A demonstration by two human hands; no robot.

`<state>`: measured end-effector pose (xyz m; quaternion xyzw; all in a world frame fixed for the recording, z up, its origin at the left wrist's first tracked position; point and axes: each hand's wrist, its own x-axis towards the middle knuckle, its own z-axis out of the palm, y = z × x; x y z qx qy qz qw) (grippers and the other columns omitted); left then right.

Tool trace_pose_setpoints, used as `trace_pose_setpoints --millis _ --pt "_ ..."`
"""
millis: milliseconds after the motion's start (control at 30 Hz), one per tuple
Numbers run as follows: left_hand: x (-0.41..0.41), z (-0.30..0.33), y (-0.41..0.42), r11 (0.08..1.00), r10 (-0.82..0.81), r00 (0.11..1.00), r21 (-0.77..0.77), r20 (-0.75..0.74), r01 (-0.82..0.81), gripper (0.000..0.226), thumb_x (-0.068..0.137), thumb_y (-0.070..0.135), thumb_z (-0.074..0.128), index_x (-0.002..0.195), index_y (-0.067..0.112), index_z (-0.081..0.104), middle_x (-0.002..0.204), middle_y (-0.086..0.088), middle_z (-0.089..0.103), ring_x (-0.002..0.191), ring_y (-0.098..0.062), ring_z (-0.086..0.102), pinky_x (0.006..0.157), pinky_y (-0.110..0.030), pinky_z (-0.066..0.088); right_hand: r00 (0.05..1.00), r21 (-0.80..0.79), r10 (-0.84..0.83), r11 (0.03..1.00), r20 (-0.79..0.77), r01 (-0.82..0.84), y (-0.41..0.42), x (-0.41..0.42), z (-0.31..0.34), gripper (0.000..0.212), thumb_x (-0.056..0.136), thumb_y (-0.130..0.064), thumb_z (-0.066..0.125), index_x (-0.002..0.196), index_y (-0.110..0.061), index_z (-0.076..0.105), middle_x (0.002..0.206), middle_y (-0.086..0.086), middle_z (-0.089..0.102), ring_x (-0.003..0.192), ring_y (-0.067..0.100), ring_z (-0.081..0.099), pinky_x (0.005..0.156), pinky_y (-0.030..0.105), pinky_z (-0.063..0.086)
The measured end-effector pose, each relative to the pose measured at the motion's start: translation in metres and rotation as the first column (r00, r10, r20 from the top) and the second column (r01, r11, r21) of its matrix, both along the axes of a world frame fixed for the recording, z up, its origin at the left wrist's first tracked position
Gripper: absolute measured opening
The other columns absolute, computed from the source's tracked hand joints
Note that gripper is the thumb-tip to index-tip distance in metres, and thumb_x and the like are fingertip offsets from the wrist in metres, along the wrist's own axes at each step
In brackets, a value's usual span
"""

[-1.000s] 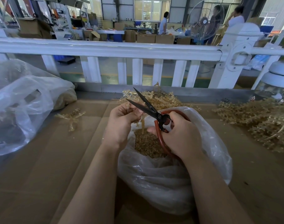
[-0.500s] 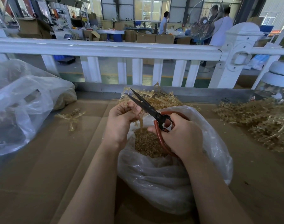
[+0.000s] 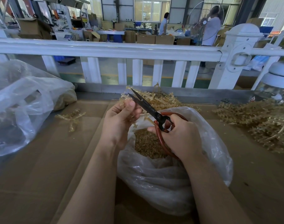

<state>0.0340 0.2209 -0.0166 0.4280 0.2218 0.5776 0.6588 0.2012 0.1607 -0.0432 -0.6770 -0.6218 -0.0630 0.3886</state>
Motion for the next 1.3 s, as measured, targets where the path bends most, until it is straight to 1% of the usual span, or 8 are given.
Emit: trace_pose_setpoints --millis 300,533,700,867,967,1033,1167,1300 --pt "-0.002 -0.001 0.002 0.998 0.055 0.997 0.028 -0.046 -0.054 0.008 0.077 0.012 0.069 0.071 0.014 0.073 0.068 -0.003 0.067 0.063 -0.01 0.058 0.067 -0.02 0.051 0.999 0.091 -0.026 0.996 0.035 0.023 -0.002 -0.003 0.002 0.08 0.074 -0.093 0.036 0.083 -0.019 0.066 0.076 -0.012 0.068 0.066 0.006 0.061 0.059 0.029 0.056" --pt "0.001 -0.008 0.006 0.986 0.133 0.978 0.125 -0.159 -0.114 0.015 0.093 -0.004 0.056 0.084 0.003 0.066 0.063 -0.003 0.056 0.062 -0.014 0.046 0.065 -0.023 0.043 0.996 0.063 -0.037 0.997 0.078 0.032 0.0 -0.001 -0.001 0.081 0.072 -0.094 0.032 0.085 -0.02 0.062 0.08 -0.012 0.065 0.069 0.005 0.058 0.062 0.027 0.056" --pt "0.002 -0.01 0.007 0.984 0.096 0.971 0.167 -0.22 -0.059 0.031 0.091 -0.007 0.055 0.07 0.012 0.066 0.063 -0.001 0.058 0.065 -0.015 0.047 0.069 -0.026 0.042 0.997 0.061 -0.038 0.998 0.071 0.034 0.001 0.001 -0.003 0.069 0.075 -0.088 0.045 0.082 -0.021 0.06 0.074 -0.013 0.063 0.064 0.005 0.057 0.058 0.026 0.055" --pt "0.001 -0.01 0.007 0.988 0.062 0.973 0.153 -0.222 -0.028 0.042 0.09 -0.004 0.058 0.059 0.021 0.069 0.061 0.003 0.059 0.063 -0.012 0.048 0.064 -0.019 0.047 0.993 0.054 -0.061 0.997 0.1 0.056 0.003 0.001 -0.004 0.052 0.079 -0.077 0.062 0.079 -0.025 0.057 0.069 -0.015 0.06 0.059 0.003 0.055 0.054 0.021 0.052" --pt "0.001 -0.009 0.006 0.992 0.036 0.979 0.122 -0.2 -0.012 0.037 0.087 -0.001 0.061 0.058 0.021 0.067 0.061 0.003 0.058 0.063 -0.011 0.048 0.064 -0.017 0.048 0.995 0.067 -0.061 0.996 0.083 0.055 0.002 -0.001 -0.003 0.05 0.081 -0.077 0.052 0.071 -0.027 0.051 0.059 -0.017 0.051 0.052 0.001 0.048 0.049 0.02 0.046" --pt "0.002 -0.007 0.004 0.995 0.014 0.983 0.104 -0.182 0.005 0.024 0.081 0.006 0.065 0.061 0.019 0.066 0.061 0.003 0.059 0.062 -0.01 0.05 0.065 -0.019 0.047 0.995 0.074 -0.069 0.995 0.069 0.064 0.001 -0.001 -0.002 0.052 0.08 -0.078 0.045 0.067 -0.027 0.048 0.055 -0.017 0.048 0.049 0.002 0.047 0.047 0.024 0.048" --pt "0.004 -0.004 0.0 0.992 -0.069 0.994 0.095 -0.082 0.077 0.016 0.076 0.009 0.064 0.061 0.013 0.065 0.059 0.0 0.058 0.052 -0.007 0.055 0.052 -0.019 0.049 0.994 0.064 -0.086 0.995 0.063 0.082 0.001 -0.001 -0.003 0.058 0.081 -0.077 0.043 0.074 -0.021 0.059 0.063 -0.012 0.061 0.054 0.008 0.056 0.054 0.034 0.056" --pt "0.002 -0.005 0.001 0.994 -0.043 0.992 0.099 -0.116 0.054 0.013 0.076 0.012 0.066 0.064 0.015 0.064 0.062 0.0 0.057 0.056 -0.007 0.05 0.058 -0.016 0.048 0.995 0.068 -0.073 0.995 0.074 0.068 0.002 0.0 -0.004 0.056 0.082 -0.074 0.048 0.077 -0.02 0.063 0.067 -0.01 0.065 0.057 0.009 0.058 0.056 0.033 0.057"
